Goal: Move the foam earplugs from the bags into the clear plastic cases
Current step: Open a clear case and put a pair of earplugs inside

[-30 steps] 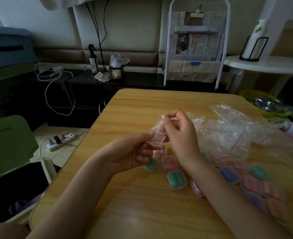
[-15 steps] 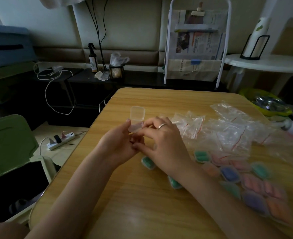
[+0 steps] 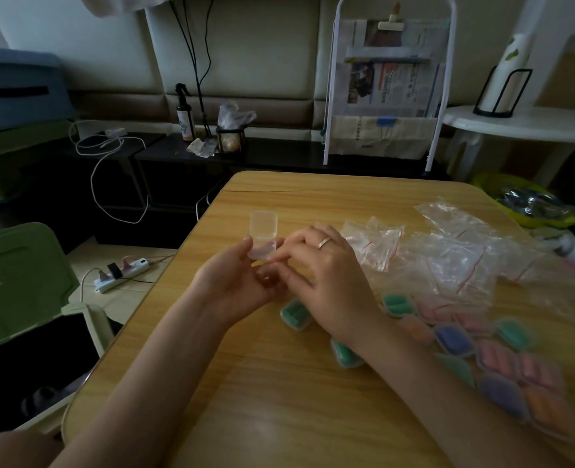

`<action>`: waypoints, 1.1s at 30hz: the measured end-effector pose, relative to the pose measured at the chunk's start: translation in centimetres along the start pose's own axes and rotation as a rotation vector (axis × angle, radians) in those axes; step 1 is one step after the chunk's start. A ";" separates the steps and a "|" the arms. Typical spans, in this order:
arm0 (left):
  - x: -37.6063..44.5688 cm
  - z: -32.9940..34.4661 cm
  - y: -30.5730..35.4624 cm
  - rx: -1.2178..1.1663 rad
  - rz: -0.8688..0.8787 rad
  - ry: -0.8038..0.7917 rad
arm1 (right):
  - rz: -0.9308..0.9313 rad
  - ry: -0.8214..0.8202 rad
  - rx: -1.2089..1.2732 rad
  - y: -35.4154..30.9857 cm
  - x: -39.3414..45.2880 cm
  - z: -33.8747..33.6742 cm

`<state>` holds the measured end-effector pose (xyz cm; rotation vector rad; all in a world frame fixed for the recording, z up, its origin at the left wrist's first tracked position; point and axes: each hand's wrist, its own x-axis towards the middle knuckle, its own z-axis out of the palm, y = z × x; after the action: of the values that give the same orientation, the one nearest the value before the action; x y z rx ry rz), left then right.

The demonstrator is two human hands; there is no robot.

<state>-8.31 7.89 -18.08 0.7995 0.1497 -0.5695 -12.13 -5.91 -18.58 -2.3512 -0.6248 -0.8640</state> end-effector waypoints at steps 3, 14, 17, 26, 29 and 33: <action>-0.4 0.4 -0.1 0.066 0.006 0.021 | 0.211 0.075 0.255 -0.1 0.2 -0.3; -1.1 1.3 -0.8 0.356 -0.042 -0.232 | 0.383 0.187 0.259 0.4 0.1 -0.1; -1.3 1.3 -0.8 0.390 -0.024 -0.251 | 0.355 0.224 0.203 0.2 0.2 -0.1; -1.4 1.7 -0.8 0.333 -0.022 -0.291 | 0.402 0.246 0.386 -0.1 0.1 -0.2; -1.7 1.8 -0.8 0.311 0.009 -0.339 | 0.354 0.319 0.330 -0.1 0.0 0.0; -1.9 1.9 -0.8 0.348 0.032 -0.370 | 0.305 0.353 0.282 -0.3 0.0 0.1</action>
<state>-10.45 6.89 -16.61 1.0153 -0.3103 -0.7135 -12.32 -5.62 -18.52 -1.9139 -0.2163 -0.9486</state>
